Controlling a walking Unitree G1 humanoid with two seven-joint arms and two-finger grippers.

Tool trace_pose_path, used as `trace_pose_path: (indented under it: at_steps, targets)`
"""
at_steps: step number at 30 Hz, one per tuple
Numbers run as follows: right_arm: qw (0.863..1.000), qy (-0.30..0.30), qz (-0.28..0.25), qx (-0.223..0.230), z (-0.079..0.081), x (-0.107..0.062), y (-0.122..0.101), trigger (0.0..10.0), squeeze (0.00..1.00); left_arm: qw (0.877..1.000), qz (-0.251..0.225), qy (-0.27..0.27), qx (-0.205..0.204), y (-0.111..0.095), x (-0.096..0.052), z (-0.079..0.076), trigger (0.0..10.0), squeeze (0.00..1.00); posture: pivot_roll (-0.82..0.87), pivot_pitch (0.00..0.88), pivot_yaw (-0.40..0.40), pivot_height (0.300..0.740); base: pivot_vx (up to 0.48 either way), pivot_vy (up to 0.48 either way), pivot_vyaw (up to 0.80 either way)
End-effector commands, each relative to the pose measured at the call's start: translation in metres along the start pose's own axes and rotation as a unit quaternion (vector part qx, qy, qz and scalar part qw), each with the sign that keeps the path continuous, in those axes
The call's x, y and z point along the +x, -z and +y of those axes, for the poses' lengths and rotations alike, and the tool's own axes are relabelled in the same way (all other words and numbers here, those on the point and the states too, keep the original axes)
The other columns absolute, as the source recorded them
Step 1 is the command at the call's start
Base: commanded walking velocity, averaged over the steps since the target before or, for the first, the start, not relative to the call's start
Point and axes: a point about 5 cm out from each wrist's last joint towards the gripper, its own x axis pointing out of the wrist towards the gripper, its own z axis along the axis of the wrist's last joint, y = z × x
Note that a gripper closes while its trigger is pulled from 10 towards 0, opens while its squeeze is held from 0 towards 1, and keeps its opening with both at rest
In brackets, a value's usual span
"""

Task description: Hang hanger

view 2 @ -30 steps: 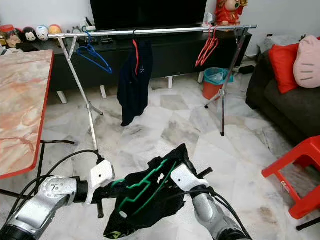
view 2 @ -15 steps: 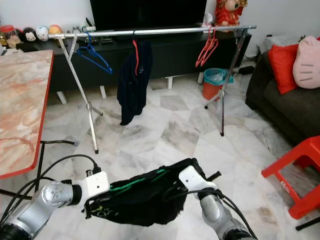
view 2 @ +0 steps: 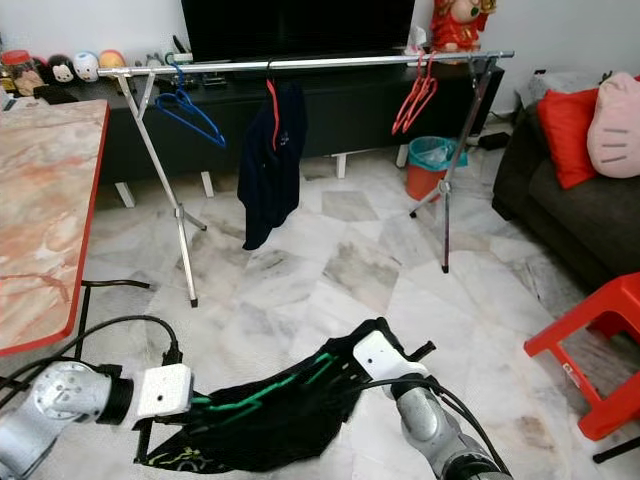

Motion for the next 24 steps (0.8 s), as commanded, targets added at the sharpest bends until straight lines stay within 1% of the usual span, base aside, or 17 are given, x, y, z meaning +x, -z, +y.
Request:
trace_pose_path:
  at_steps: [1,2,3,4,5,6,7,9,12,14,16,17,18,20,22,24]
  targets:
    - [0.999,0.034,0.024,0.028,-0.015,0.002,0.006,0.0,0.00,0.999,-0.037,-0.003,0.015,-0.012,-0.004,0.006,10.0,0.00,0.02,0.000,-0.054,0.740,0.000,0.000,0.00]
    - [0.999,0.034,0.024,0.028,-0.015,0.002,0.006,0.0,0.00,0.999,-0.037,-0.003,0.015,-0.012,-0.004,0.006,10.0,0.00,0.02,0.000,-0.054,0.740,0.000,0.000,0.00]
    - [0.999,0.028,0.024,0.035,-0.013,0.002,0.005,0.0,0.00,0.998,-0.065,-0.020,0.007,-0.018,-0.004,0.010,10.0,0.00,0.02,0.000,-0.055,0.740,0.000,0.000,0.00]
    - [0.999,0.028,0.024,0.035,-0.013,0.002,0.005,0.0,0.00,0.998,-0.065,-0.020,0.007,-0.018,-0.004,0.010,10.0,0.00,0.02,0.000,-0.055,0.740,0.000,0.000,0.00]
    - [0.999,0.018,0.021,0.043,-0.010,0.002,0.004,0.0,0.00,0.996,-0.087,-0.026,0.002,-0.024,-0.004,0.012,10.0,0.00,0.02,0.000,-0.055,0.740,0.000,0.000,0.00]
    - [0.999,0.018,0.021,0.043,-0.010,0.002,0.004,0.0,0.00,0.996,-0.087,-0.026,0.002,-0.024,-0.004,0.012,10.0,0.00,0.02,0.000,-0.055,0.740,0.000,0.000,0.00]
    - [0.998,0.005,0.016,0.053,-0.005,0.002,0.001,0.0,0.00,0.996,-0.089,-0.010,0.007,-0.027,-0.002,0.008,10.0,0.00,0.02,0.000,-0.055,0.740,0.000,0.000,0.00]
    - [0.998,0.003,0.014,0.054,-0.004,0.002,0.001,0.0,0.00,0.996,-0.085,-0.004,0.010,-0.027,-0.002,0.006,10.0,0.00,0.02,0.000,-0.055,0.740,0.000,0.000,0.00]
    - [0.998,0.002,0.010,0.056,-0.004,0.002,0.000,0.0,0.00,0.995,-0.094,-0.008,0.005,-0.029,0.000,0.006,10.0,0.00,0.02,0.000,-0.055,0.740,0.000,0.000,0.00]
    - [0.998,-0.003,-0.001,0.064,-0.003,0.002,-0.003,0.0,0.00,0.994,-0.108,-0.022,0.000,-0.031,0.001,0.009,10.0,0.00,0.02,0.000,-0.054,0.740,0.000,0.000,0.00]
    - [0.998,-0.005,-0.005,0.067,-0.002,0.003,-0.004,0.0,0.00,0.993,-0.114,-0.024,-0.002,-0.032,0.001,0.009,10.0,0.00,0.02,0.000,-0.054,0.740,0.000,0.000,0.00]
    - [0.997,-0.011,-0.010,0.071,-0.001,0.003,-0.006,0.0,0.00,0.989,-0.138,-0.053,-0.013,-0.037,0.002,0.018,10.0,0.00,0.02,0.000,-0.053,0.740,0.000,0.000,0.00]
    - [0.997,-0.012,-0.011,0.072,0.000,0.002,-0.006,0.0,0.00,0.987,-0.145,-0.066,-0.016,-0.039,0.002,0.022,10.0,0.00,0.02,0.000,-0.053,0.740,0.000,0.000,0.00]
    - [0.996,-0.020,-0.022,0.081,0.003,0.002,-0.009,0.0,0.00,0.980,-0.173,-0.096,-0.030,-0.048,0.003,0.031,10.0,0.00,0.02,0.000,-0.052,0.740,0.000,0.000,0.00]
    - [0.996,-0.025,-0.026,0.086,0.004,0.002,-0.010,0.0,0.00,0.979,-0.178,-0.097,-0.033,-0.049,0.004,0.032,10.0,0.00,0.02,0.000,-0.052,0.740,0.000,0.000,0.00]
    - [0.994,-0.038,-0.037,0.091,0.008,0.002,-0.013,0.0,0.00,0.977,-0.193,-0.083,-0.037,-0.054,0.006,0.030,10.0,0.00,0.02,0.000,-0.051,0.740,0.000,0.000,0.00]
